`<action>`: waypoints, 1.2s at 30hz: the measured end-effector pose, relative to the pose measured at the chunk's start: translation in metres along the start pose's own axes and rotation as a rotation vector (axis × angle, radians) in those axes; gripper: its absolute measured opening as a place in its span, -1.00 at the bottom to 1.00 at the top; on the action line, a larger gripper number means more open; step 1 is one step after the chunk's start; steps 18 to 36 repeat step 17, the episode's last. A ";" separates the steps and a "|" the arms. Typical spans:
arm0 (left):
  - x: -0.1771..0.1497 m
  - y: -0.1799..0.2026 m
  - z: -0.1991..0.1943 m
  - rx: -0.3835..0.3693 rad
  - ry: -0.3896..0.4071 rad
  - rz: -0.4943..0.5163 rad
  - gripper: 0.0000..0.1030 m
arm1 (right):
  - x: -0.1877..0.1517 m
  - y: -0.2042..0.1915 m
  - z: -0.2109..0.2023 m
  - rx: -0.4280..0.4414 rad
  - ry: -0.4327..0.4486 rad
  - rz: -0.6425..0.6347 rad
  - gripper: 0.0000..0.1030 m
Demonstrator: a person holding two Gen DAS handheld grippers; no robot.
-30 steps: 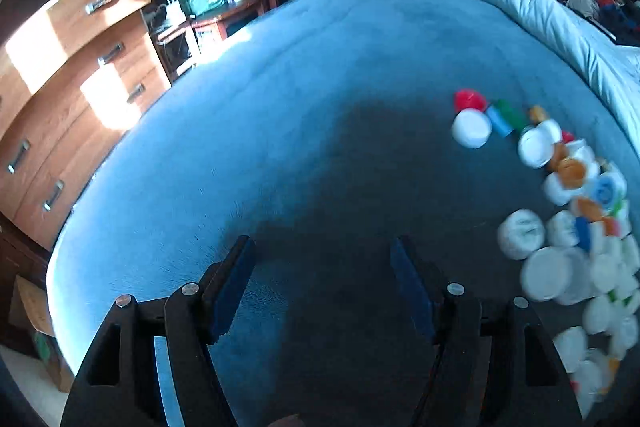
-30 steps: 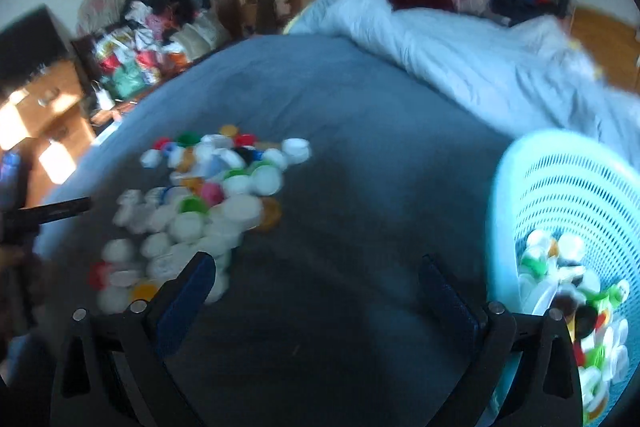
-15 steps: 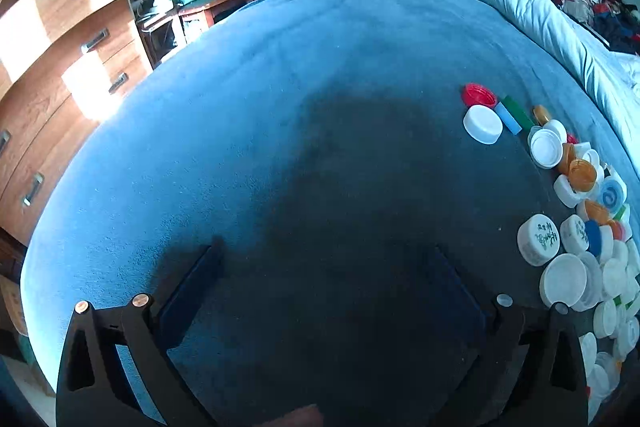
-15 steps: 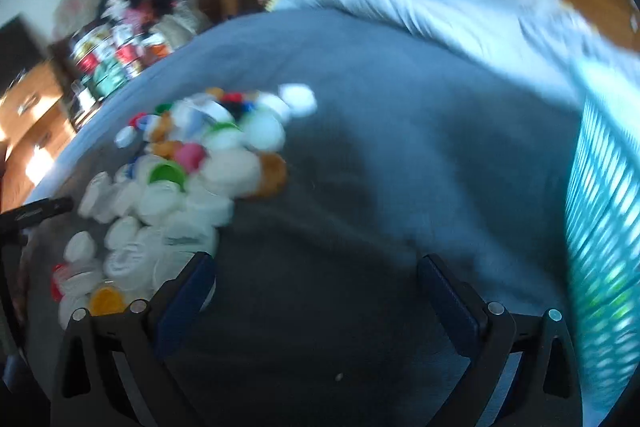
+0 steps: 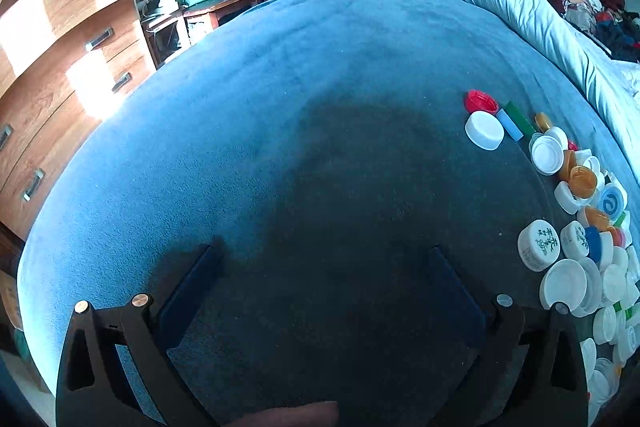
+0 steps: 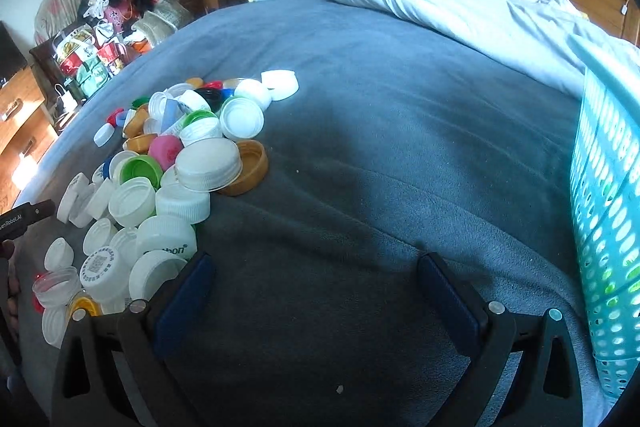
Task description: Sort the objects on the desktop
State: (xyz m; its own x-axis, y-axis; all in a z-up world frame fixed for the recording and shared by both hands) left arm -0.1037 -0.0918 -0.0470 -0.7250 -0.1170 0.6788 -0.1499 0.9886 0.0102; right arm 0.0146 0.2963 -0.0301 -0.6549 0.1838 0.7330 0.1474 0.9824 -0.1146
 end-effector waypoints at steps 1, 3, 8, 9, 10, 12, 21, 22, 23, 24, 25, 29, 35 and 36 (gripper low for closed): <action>0.000 0.000 0.001 -0.001 0.001 0.001 0.98 | 0.001 0.001 0.000 0.000 -0.001 0.000 1.00; 0.001 -0.001 0.001 -0.003 0.001 0.003 0.98 | 0.001 0.001 0.000 0.000 0.000 0.000 1.00; 0.000 -0.001 0.001 -0.001 0.002 0.004 0.98 | 0.001 0.000 0.001 0.003 0.000 0.002 1.00; 0.001 -0.001 0.002 -0.002 0.002 0.004 0.98 | 0.001 0.000 0.001 0.003 0.000 0.002 1.00; 0.001 -0.001 0.002 -0.001 0.003 0.005 0.98 | 0.001 0.000 0.001 0.003 0.000 0.003 1.00; 0.000 0.000 0.001 0.002 0.010 0.011 0.98 | 0.001 0.000 0.001 0.006 0.000 0.006 1.00; 0.000 0.000 0.003 0.002 0.014 0.013 0.98 | 0.001 0.001 0.002 0.008 0.001 0.007 1.00; 0.000 0.000 0.003 0.002 0.014 0.013 0.98 | 0.001 0.001 0.002 0.008 0.001 0.007 1.00; 0.000 0.000 0.003 0.002 0.014 0.013 0.98 | 0.001 0.001 0.002 0.008 0.001 0.007 1.00; 0.000 0.000 0.003 0.002 0.014 0.013 0.98 | 0.001 0.001 0.002 0.008 0.001 0.007 1.00; 0.000 0.000 0.003 0.002 0.014 0.013 0.98 | 0.001 0.001 0.002 0.008 0.001 0.007 1.00; 0.000 0.000 0.003 0.002 0.014 0.013 0.98 | 0.001 0.001 0.002 0.008 0.001 0.007 1.00; 0.000 0.000 0.003 0.002 0.014 0.013 0.98 | 0.001 0.001 0.002 0.008 0.001 0.007 1.00; 0.000 0.000 0.003 0.002 0.014 0.013 0.98 | 0.001 0.001 0.002 0.008 0.001 0.007 1.00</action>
Point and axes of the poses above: each gripper's, at about its wrist camera, not at the fingertips, and z roughly the way its jaws point, y to its right, x to its top, the point moved 6 cm from there along z, roughly the way its jaws point, and after that the axes turned 7 degrees about y, right-handed, at the moved point
